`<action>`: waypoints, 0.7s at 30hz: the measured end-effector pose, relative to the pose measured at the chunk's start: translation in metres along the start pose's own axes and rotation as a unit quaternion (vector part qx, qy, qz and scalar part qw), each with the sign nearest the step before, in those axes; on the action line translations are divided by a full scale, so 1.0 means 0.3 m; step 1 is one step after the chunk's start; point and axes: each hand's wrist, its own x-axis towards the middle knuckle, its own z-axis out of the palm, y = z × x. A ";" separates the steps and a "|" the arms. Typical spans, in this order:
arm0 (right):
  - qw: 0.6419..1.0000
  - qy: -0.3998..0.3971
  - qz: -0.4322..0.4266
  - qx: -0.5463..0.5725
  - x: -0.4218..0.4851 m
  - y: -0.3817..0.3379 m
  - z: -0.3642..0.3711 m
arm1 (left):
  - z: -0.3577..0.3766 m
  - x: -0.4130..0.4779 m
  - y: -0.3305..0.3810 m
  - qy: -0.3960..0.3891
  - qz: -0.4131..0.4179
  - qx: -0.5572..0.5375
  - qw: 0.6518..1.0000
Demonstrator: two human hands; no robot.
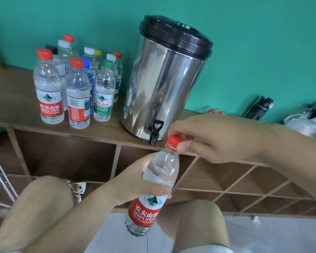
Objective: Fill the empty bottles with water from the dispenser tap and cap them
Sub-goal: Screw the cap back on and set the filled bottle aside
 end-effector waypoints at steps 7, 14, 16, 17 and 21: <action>0.988 0.126 -0.058 -0.061 0.040 -0.046 -0.041 | 0.018 -0.029 0.143 0.038 0.058 0.097 0.993; 0.977 0.124 0.156 -0.079 0.170 -0.078 -0.136 | 0.023 -0.022 0.231 0.265 0.105 0.166 0.944; 0.971 0.194 0.077 -0.116 0.200 -0.079 -0.136 | -0.020 -0.033 0.251 0.247 0.107 0.164 0.949; 0.968 0.213 0.043 -0.122 0.217 -0.071 -0.136 | -0.035 -0.039 0.263 0.245 0.110 0.163 0.949; 0.971 0.194 0.104 -0.089 0.339 -0.076 -0.167 | -0.059 -0.036 0.274 0.340 0.141 0.167 0.915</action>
